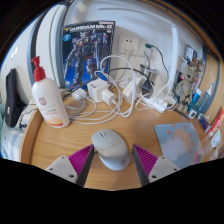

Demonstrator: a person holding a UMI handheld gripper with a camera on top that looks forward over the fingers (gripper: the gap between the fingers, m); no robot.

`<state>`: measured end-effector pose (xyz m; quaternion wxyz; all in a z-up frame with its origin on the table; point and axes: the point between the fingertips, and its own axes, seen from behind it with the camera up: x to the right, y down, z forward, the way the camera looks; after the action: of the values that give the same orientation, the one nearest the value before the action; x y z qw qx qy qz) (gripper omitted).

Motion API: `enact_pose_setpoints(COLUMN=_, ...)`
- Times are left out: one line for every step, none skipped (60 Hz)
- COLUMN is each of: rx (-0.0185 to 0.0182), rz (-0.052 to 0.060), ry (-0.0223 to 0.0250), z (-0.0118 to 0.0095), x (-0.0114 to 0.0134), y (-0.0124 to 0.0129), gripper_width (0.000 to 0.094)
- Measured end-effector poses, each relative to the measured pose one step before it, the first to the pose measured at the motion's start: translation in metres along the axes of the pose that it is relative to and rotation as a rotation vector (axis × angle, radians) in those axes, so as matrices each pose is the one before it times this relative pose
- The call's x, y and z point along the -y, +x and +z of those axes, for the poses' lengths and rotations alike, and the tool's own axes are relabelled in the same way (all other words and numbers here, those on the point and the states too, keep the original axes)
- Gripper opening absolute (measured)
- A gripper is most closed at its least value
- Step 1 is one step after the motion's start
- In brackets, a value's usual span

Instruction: Arrange mouse

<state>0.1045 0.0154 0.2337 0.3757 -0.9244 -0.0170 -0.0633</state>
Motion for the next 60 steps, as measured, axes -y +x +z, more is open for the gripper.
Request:
enact_pose_setpoints(rx=-0.00399, rz=0.0018, ry=-0.00134, z=-0.00032, x=0.00516, y=0.00471, gripper_width=0.076)
enact_pose_setpoints(rx=-0.00418, rz=0.0012, ry=-0.00179, z=0.00052, x=0.00591, y=0.00448, gripper_width=0.0758)
enact_pose_setpoints(rx=-0.00419, rz=0.0017, ry=-0.00189, z=-0.00023, x=0.00479, y=0.00423, gripper_width=0.0758)
enact_pose_setpoints(rx=-0.00603, rz=0.0027, ry=-0.00221, z=-0.00041, x=-0.00098, y=-0.00066, gripper_width=0.0757)
enact_pose_setpoints(rx=-0.00085, rz=0.0027, ry=-0.00053, z=0.01299, x=-0.00671, y=-0.01003, gripper_width=0.076)
enact_pose_setpoints(rx=-0.00441, rz=0.0027, ry=-0.00159, z=0.00059, x=0.00328, y=0.00275, gripper_width=0.076)
enact_pose_setpoints(rx=-0.00458, rz=0.004, ry=-0.00173, z=0.00076, x=0.00303, y=0.00274, gripper_width=0.0756)
enact_pose_setpoints(rx=-0.00426, rz=0.0046, ry=-0.00153, z=0.00096, x=0.00296, y=0.00252, gripper_width=0.0756)
enact_pose_setpoints(rx=-0.00395, rz=0.0052, ry=-0.00085, z=0.00181, x=0.00247, y=0.00265, gripper_width=0.0754)
enact_pose_setpoints(rx=-0.00531, rz=0.0024, ry=-0.00228, z=0.00006, x=0.0053, y=0.00128, gripper_width=0.0756)
enact_pose_setpoints(rx=0.00093, rz=0.0056, ry=0.00305, z=0.00587, x=-0.00822, y=-0.00337, gripper_width=0.0756)
enact_pose_setpoints(rx=-0.00363, rz=0.0045, ry=-0.00037, z=0.00243, x=0.00201, y=0.00186, gripper_width=0.0756)
enact_pose_setpoints(rx=-0.00372, rz=0.0056, ry=0.00021, z=0.00289, x=0.00178, y=0.00184, gripper_width=0.0756)
enact_pose_setpoints(rx=-0.00479, rz=0.006, ry=0.00073, z=0.00235, x=0.00219, y=0.00183, gripper_width=0.0752)
enact_pose_setpoints(rx=-0.00607, rz=0.0059, ry=0.00072, z=0.00218, x=0.0023, y=0.00208, gripper_width=0.0751)
enact_pose_setpoints(rx=-0.00564, rz=0.0066, ry=0.00092, z=0.00234, x=0.00208, y=0.00236, gripper_width=0.0746)
enact_pose_setpoints(rx=-0.00574, rz=0.007, ry=-0.00257, z=-0.0022, x=0.00676, y=0.00005, gripper_width=0.0742)
enact_pose_setpoints(rx=-0.00518, rz=0.0078, ry=-0.00172, z=0.00343, x=0.00016, y=0.00294, gripper_width=0.074)
enact_pose_setpoints(rx=0.00713, rz=0.0089, ry=0.00801, z=-0.00304, x=-0.00912, y=-0.00098, gripper_width=0.0735)
enact_pose_setpoints(rx=-0.00431, rz=0.008, ry=-0.00007, z=0.00224, x=0.00091, y=0.00168, gripper_width=0.0725)
enact_pose_setpoints(rx=-0.00651, rz=0.0078, ry=0.00042, z=0.00225, x=0.00131, y=0.00221, gripper_width=0.0716)
enact_pose_setpoints(rx=-0.00737, rz=0.0082, ry=0.00106, z=0.00268, x=0.00129, y=0.00204, gripper_width=0.0701)
enact_pose_setpoints(rx=-0.00671, rz=0.007, ry=0.00055, z=0.00266, x=0.00109, y=0.00175, gripper_width=0.0685)
enact_pose_setpoints(rx=-0.00589, rz=0.0033, ry=-0.00306, z=0.00269, x=0.00503, y=-0.00101, gripper_width=0.0668)
enact_pose_setpoints(rx=-0.00134, rz=0.0046, ry=-0.00158, z=0.00088, x=0.00002, y=0.00126, gripper_width=0.0647)
enact_pose_setpoints(rx=0.00161, rz=0.0037, ry=-0.00162, z=0.00072, x=0.00014, y=0.00051, gripper_width=0.0629)
enact_pose_setpoints(rx=0.00203, rz=0.0028, ry=-0.00122, z=0.00069, x=0.00058, y=0.00003, gripper_width=0.0609)
enact_pose_setpoints(rx=0.00124, rz=0.002, ry=-0.00118, z=0.00094, x=0.00058, y=0.00013, gripper_width=0.0592)
enact_pose_setpoints(rx=0.00229, rz=0.0009, ry=-0.00021, z=0.00065, x=0.00066, y=-0.00041, gripper_width=0.0578)
enact_pose_setpoints(rx=0.00173, rz=-0.0003, ry=0.00043, z=0.00067, x=0.00035, y=-0.00055, gripper_width=0.0562)
enact_pose_setpoints(rx=0.00161, rz=-0.0002, ry=0.00114, z=0.00071, x=0.00014, y=-0.00089, gripper_width=0.0538)
enact_pose_setpoints(rx=-0.00118, rz=-0.0015, ry=0.00198, z=0.00045, x=0.00029, y=-0.00013, gripper_width=0.0534)
enact_pose_setpoints(rx=-0.00146, rz=-0.0017, ry=0.00143, z=0.00006, x=-0.00024, y=-0.00031, gripper_width=0.0535)
enact_pose_setpoints(rx=-0.00099, rz=-0.0003, ry=0.00141, z=-0.00016, x=-0.00031, y=-0.00048, gripper_width=0.0531)
enact_pose_setpoints(rx=-0.00064, rz=0.0016, ry=0.00169, z=0.00003, x=0.00014, y=-0.0003, gripper_width=0.0523)
enact_pose_setpoints(rx=-0.00068, rz=0.0029, ry=0.00094, z=-0.00041, x=-0.0006, y=-0.00009, gripper_width=0.0519)
enact_pose_setpoints(rx=-0.00066, rz=0.0037, ry=0.00185, z=-0.00029, x=-0.00053, y=-0.00012, gripper_width=0.0516)
enact_pose_setpoints(rx=-0.00073, rz=0.0044, ry=0.00198, z=-0.00026, x=-0.00039, y=0.00014, gripper_width=0.0508)
enact_pose_setpoints(rx=-0.00012, rz=0.004, ry=0.00288, z=-0.00003, x=-0.00007, y=0.00033, gripper_width=0.0506)
enact_pose_setpoints(rx=-0.00042, rz=0.003, ry=0.0023, z=-0.0002, x=-0.00043, y=0.00066, gripper_width=0.0493)
enact_pose_setpoints(rx=-0.00001, rz=0.0043, ry=0.00267, z=-0.0005, x=-0.00034, y=0.00074, gripper_width=0.0486)
enact_pose_setpoints(rx=0.00014, rz=0.0053, ry=0.00364, z=-0.00005, x=-0.00057, y=0.00085, gripper_width=0.0492)
enact_pose_setpoints(rx=-0.00085, rz=0.0065, ry=0.00303, z=-0.00038, x=-0.00019, y=0.00054, gripper_width=0.0468)
enact_pose_setpoints(rx=-0.0004, rz=0.0055, ry=0.00334, z=-0.00028, x=-0.00054, y=0.00072, gripper_width=0.0459)
enact_pose_setpoints(rx=-0.00023, rz=0.0039, ry=0.00258, z=-0.00006, x=-0.00062, y=0.00025, gripper_width=0.0441)
enact_pose_setpoints(rx=0.00064, rz=0.0007, ry=0.00207, z=0.00009, x=-0.00053, y=0.0004, gripper_width=0.0426)
enact_pose_setpoints(rx=0.00125, rz=-0.0003, ry=0.00217, z=0.00007, x=-0.00031, y=0.00044, gripper_width=0.041)
enact_pose_setpoints(rx=0.00241, rz=-0.0015, ry=0.00131, z=-0.00019, x=-0.00059, y=0.00022, gripper_width=0.0397)
enact_pose_setpoints(rx=0.0118, rz=-0.0035, ry=0.00036, z=-0.006, x=0.00016, y=-0.004, gripper_width=0.0418)
enact_pose_setpoints(rx=0.00462, rz=-0.0017, ry=0.00078, z=-0.00032, x=-0.00095, y=-0.00051, gripper_width=0.0369)
enact_pose_setpoints(rx=0.00724, rz=-0.005, ry=-0.00136, z=-0.00014, x=-0.00096, y=-0.00056, gripper_width=0.0355)
enact_pose_setpoints(rx=0.00666, rz=-0.0057, ry=-0.00096, z=-0.00005, x=-0.00049, y=-0.00042, gripper_width=0.0366)
enact_pose_setpoints(rx=0.00796, rz=-0.0028, ry=0.00038, z=-0.00013, x=0.00015, y=-0.00048, gripper_width=0.0332)
enact_pose_setpoints(rx=0.0055, rz=-0.0025, ry=-0.00337, z=0.00004, x=-0.00068, y=0.00035, gripper_width=0.0331)
enact_pose_setpoints(rx=0.00444, rz=-0.0025, ry=0.00058, z=0.00032, x=0.00055, y=0.0003, gripper_width=0.0329)
enact_pose_setpoints(rx=0.00385, rz=-0.0061, ry=-0.00231, z=0.00013, x=-0.00028, y=0.00024, gripper_width=0.0331)
enact_pose_setpoints(rx=0.00287, rz=-0.0089, ry=-0.00318, z=-0.00002, x=-0.00024, y=0.00052, gripper_width=0.0332)
enact_pose_setpoints(rx=-0.00443, rz=-0.0086, ry=-0.00516, z=0.00286, x=0.00077, y=-0.00533, gripper_width=0.0331)
enact_pose_setpoints(rx=0.00709, rz=-0.0061, ry=-0.00179, z=-0.00267, x=0.00055, y=0.00488, gripper_width=0.0332)
enact_pose_setpoints(rx=0.00431, rz=-0.0094, ry=-0.00234, z=-0.00053, x=-0.00009, y=0.00032, gripper_width=0.033)
